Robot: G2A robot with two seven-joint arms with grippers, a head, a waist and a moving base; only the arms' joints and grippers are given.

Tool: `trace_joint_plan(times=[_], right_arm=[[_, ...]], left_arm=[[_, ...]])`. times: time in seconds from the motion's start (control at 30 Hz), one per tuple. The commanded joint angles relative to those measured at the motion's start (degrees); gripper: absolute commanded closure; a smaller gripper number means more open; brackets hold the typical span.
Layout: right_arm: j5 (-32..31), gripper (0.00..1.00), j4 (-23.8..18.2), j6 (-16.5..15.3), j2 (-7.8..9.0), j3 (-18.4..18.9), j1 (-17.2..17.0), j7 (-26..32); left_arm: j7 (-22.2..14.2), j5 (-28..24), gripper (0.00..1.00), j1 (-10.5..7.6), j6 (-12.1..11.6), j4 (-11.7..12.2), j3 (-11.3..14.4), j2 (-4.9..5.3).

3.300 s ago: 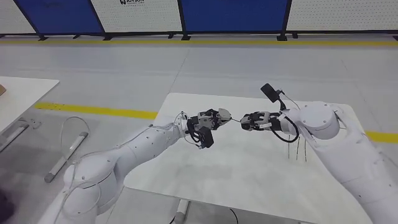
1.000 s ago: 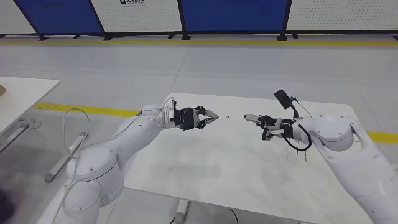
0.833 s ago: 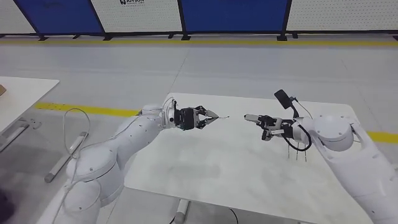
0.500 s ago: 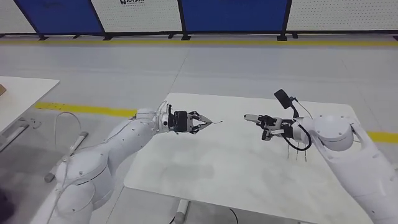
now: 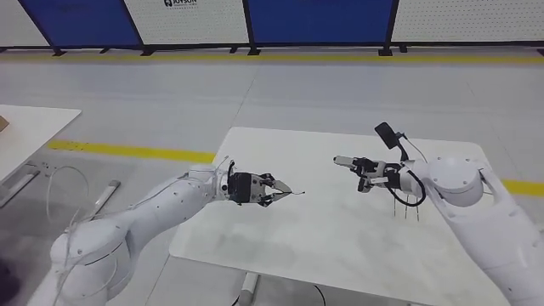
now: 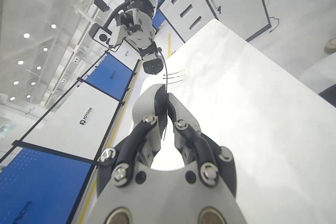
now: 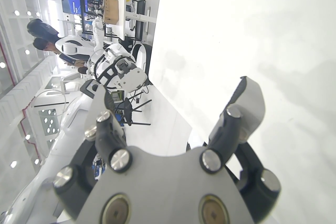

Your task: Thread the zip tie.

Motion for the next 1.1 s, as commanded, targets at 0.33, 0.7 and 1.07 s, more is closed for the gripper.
trace_joint_plan(times=[0.33,0.7,1.07], right_arm=[[0.0,0.0,0.0,0.0,0.0,0.0,0.0,0.0],[0.0,0.0,0.0,0.0,0.0,0.0,0.0,0.0],[0.0,0.0,0.0,0.0,0.0,0.0,0.0,0.0]], left_arm=[[0.0,-3.0,1.0,-0.57,0.0,-4.6,0.0,2.19],[-2.5,-14.9,1.0,1.65,0.0,-17.8,0.0,9.84],[-4.0,-19.9,1.0,2.78,0.0,-22.5,0.0,10.95]])
